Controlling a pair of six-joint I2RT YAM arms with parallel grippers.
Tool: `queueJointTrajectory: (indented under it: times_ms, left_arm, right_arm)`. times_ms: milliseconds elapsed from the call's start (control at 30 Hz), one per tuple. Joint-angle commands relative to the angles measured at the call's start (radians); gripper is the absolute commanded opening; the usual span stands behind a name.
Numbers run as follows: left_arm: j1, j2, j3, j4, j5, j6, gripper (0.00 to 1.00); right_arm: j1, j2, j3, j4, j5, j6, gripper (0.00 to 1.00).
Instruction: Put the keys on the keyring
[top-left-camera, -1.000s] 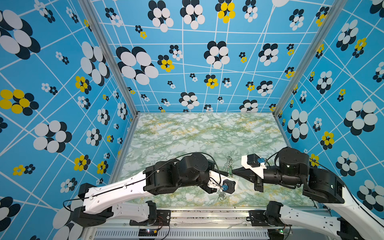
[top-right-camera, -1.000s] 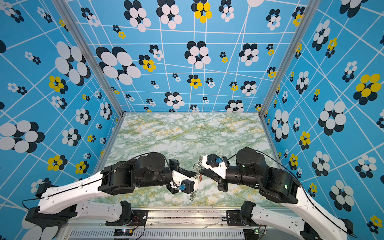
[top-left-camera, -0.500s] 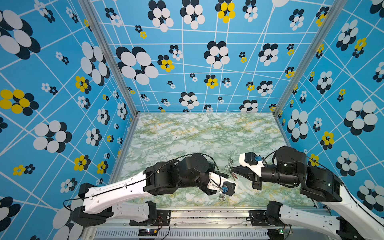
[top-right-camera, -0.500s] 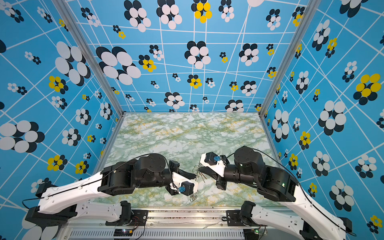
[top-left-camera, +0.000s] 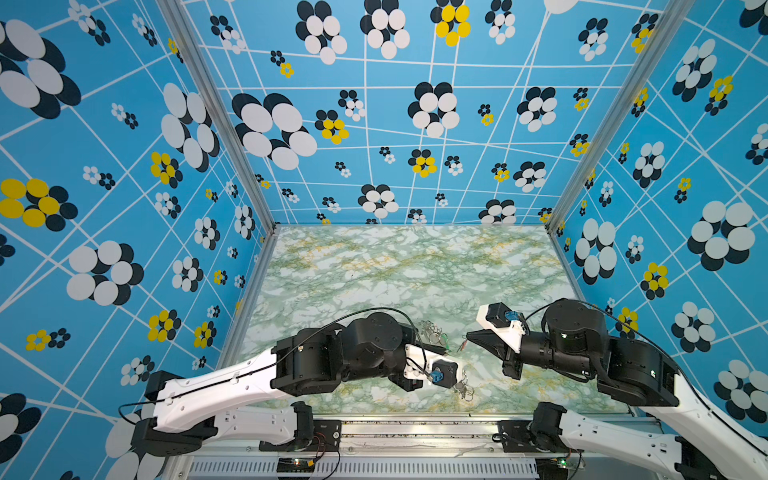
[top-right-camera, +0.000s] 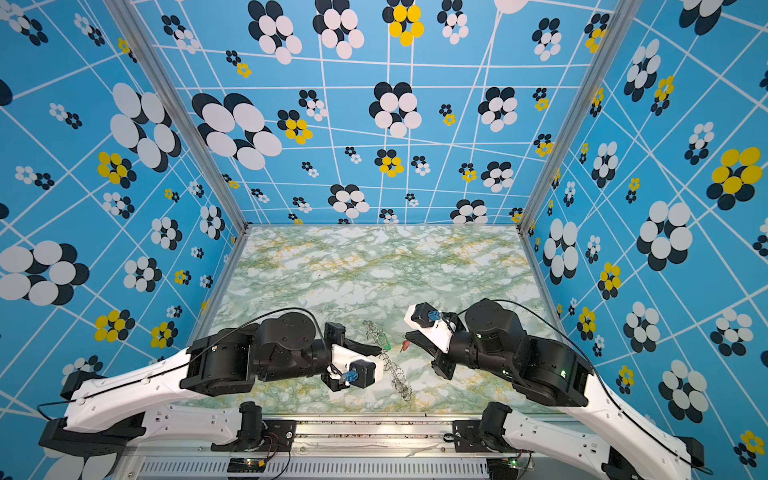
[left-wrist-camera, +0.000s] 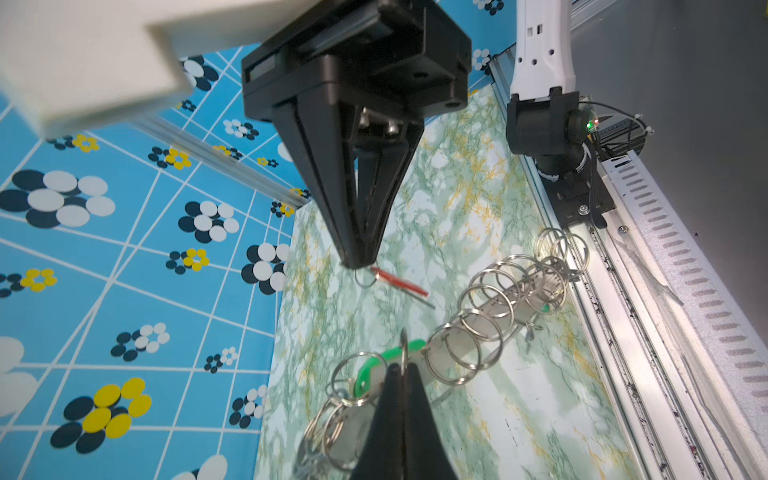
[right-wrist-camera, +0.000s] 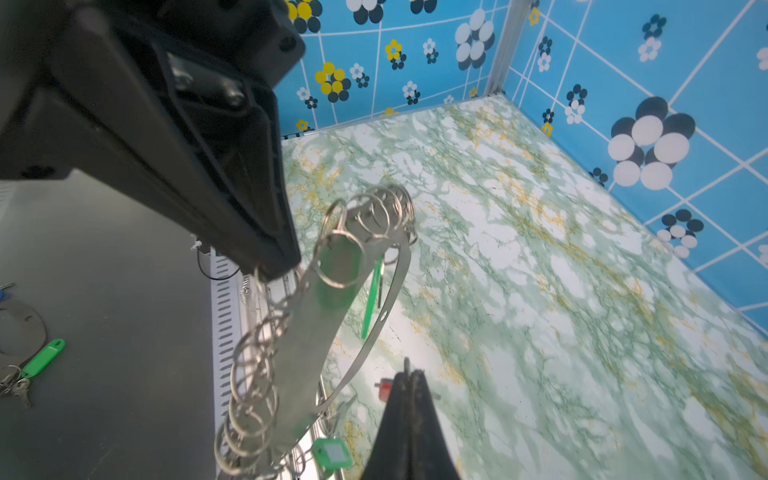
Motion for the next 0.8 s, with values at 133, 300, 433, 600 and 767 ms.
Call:
queueJointTrajectory:
  times_ms: [133,300,433,600,767]
  left_arm:
    - [0.011,-0.109,-0.117,0.027,-0.119,-0.131,0.00]
    - [0.011,-0.144,-0.168,0.060,-0.128,-0.147,0.00]
    - [0.012,-0.167,-0.188,0.070,-0.138,-0.152,0.00]
    - [0.015,-0.183,-0.203,0.072,-0.146,-0.158,0.00]
    - [0.020,-0.184,-0.217,0.094,-0.156,-0.161,0.00]
  right_arm:
    - [-0.008,-0.031,-0.211,0.033,0.078,0.305,0.00]
    - [-0.050,0.010,-0.434,0.200,-0.020,0.517,0.00]
    - [-0.108,0.101,-0.552,0.326,-0.112,0.630,0.00]
    - [-0.153,0.232,-0.610,0.394,-0.162,0.692,0.00]
    - [-0.221,0.352,-0.618,0.434,-0.230,0.721,0.00]
